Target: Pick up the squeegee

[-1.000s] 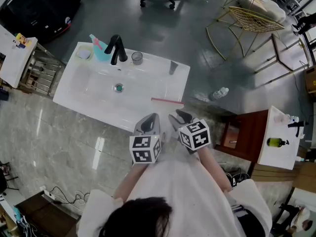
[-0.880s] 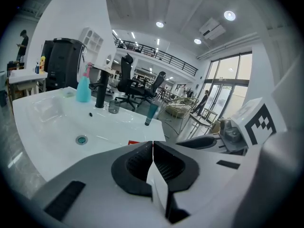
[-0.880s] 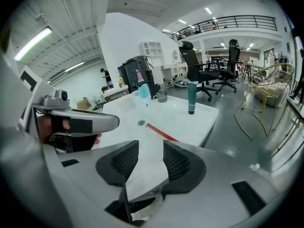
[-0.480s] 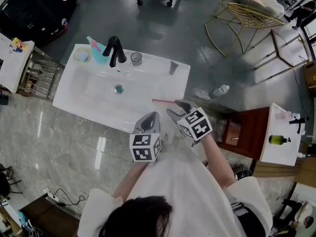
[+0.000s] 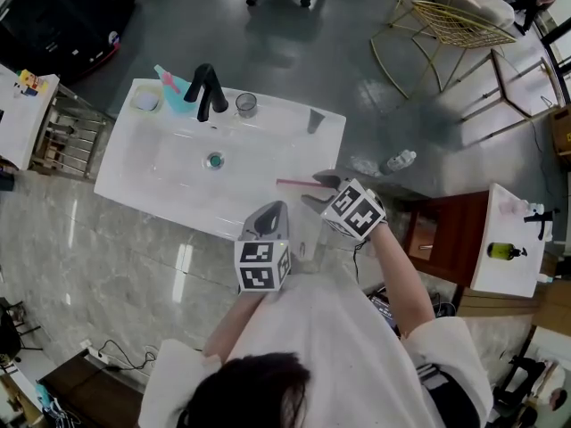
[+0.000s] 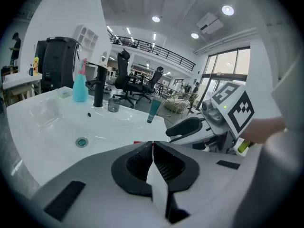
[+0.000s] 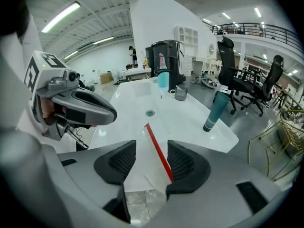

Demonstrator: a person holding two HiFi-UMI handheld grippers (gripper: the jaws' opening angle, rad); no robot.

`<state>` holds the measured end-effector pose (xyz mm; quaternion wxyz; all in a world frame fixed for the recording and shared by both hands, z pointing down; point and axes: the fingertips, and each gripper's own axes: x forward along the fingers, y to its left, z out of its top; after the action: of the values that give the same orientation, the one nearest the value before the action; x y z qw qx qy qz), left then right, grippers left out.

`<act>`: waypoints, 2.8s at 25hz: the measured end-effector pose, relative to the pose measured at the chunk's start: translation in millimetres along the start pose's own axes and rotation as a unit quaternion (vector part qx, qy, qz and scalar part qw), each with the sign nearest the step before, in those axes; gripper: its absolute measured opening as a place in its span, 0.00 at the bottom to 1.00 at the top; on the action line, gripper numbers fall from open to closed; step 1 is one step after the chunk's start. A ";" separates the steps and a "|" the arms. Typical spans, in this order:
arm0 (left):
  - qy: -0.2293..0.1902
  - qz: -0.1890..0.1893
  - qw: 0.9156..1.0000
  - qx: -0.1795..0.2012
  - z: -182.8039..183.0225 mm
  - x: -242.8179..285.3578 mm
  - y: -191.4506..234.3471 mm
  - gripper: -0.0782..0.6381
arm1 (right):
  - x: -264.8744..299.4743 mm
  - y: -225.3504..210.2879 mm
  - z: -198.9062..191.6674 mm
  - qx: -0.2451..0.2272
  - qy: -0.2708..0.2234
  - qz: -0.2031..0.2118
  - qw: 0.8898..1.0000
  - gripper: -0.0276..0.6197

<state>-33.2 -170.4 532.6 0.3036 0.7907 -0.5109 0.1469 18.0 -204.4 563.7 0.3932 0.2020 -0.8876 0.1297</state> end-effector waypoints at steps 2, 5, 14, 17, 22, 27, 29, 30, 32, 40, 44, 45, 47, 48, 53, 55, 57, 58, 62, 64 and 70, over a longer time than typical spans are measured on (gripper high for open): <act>0.002 0.001 1.000 0.002 -0.5 0.8 2.0 0.15 | 3.5 -2.5 0.9 -0.011 0.007 0.001 1.000 0.35; 0.003 0.002 1.000 0.006 -0.3 1.7 3.2 0.15 | 9.8 -2.4 -2.7 -0.035 0.028 0.017 0.999 0.35; -0.003 0.018 1.000 0.008 2.8 1.4 15.6 0.15 | 18.6 1.0 -12.7 -0.085 0.101 0.124 0.983 0.35; -0.001 0.020 1.000 0.006 2.8 2.9 19.1 0.15 | 23.6 -5.3 -15.8 -0.087 0.122 0.146 0.978 0.35; 0.001 0.026 1.000 0.004 3.4 3.6 26.0 0.15 | 27.5 -5.7 -19.4 -0.080 0.159 0.196 0.964 0.35; 0.001 0.035 0.999 -0.004 4.9 3.8 35.9 0.15 | 34.0 -4.6 -23.2 -0.079 0.182 0.222 0.955 0.35; 0.001 0.038 0.999 -0.006 6.0 5.8 38.6 0.15 | 35.6 -3.7 -26.8 -0.088 0.195 0.228 0.950 0.35; 0.002 0.038 0.999 -0.007 6.4 7.1 39.4 0.15 | 36.6 -3.3 -28.8 -0.091 0.200 0.231 0.948 0.35; 0.002 0.038 0.999 -0.007 7.1 8.8 39.7 0.15 | 38.7 -2.4 -32.0 -0.089 0.206 0.238 0.945 0.35; 0.001 0.039 0.999 -0.009 9.1 8.9 41.9 0.15 | 34.6 7.3 -41.9 -0.093 0.235 0.281 0.926 0.22; -0.002 0.039 0.999 -0.005 12.1 7.5 40.4 0.15 | 34.6 9.7 -43.0 -0.079 0.224 0.294 0.926 0.20; -0.004 0.040 0.999 -0.005 13.3 6.8 40.3 0.15 | 34.0 10.0 -42.3 -0.072 0.220 0.298 0.926 0.19; -0.006 0.042 0.999 -0.005 14.4 4.7 42.0 0.15 | 32.4 11.5 -39.2 -0.060 0.212 0.308 0.925 0.17; -0.007 0.043 0.999 -0.007 14.1 3.8 43.3 0.15 | 31.2 12.5 -37.4 -0.054 0.208 0.315 0.925 0.16; -0.008 0.044 0.999 -0.025 11.3 -0.4 49.2 0.15 | 19.9 23.3 -32.3 -0.019 0.181 0.369 0.911 0.11; -0.010 0.046 0.999 -0.024 12.3 -2.0 50.2 0.15 | 17.3 24.0 -31.1 -0.011 0.172 0.373 0.912 0.11; -0.011 0.045 0.999 -0.022 13.5 -3.0 49.4 0.15 | 14.6 24.3 -29.3 0.001 0.162 0.376 0.912 0.11; -0.011 0.045 0.999 -0.021 14.1 -3.4 48.7 0.15 | 12.7 24.9 -28.0 0.008 0.155 0.378 0.913 0.10; -0.013 0.042 0.999 -0.017 17.0 -3.9 47.1 0.15 | 6.5 24.6 -26.9 0.025 0.141 0.380 0.914 0.10; -0.014 0.042 0.999 -0.015 17.4 -4.3 45.9 0.15 | 3.8 23.5 -28.1 0.030 0.133 0.378 0.916 0.10; -0.021 0.042 0.999 -0.001 21.1 -6.5 40.6 0.15 | -1.7 13.0 -10.6 0.052 0.070 0.357 0.930 0.10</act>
<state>-74.1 -191.0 526.1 0.2870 0.7713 -0.5499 0.1426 19.8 -188.4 568.5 0.3712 -0.1180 -0.8633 0.3210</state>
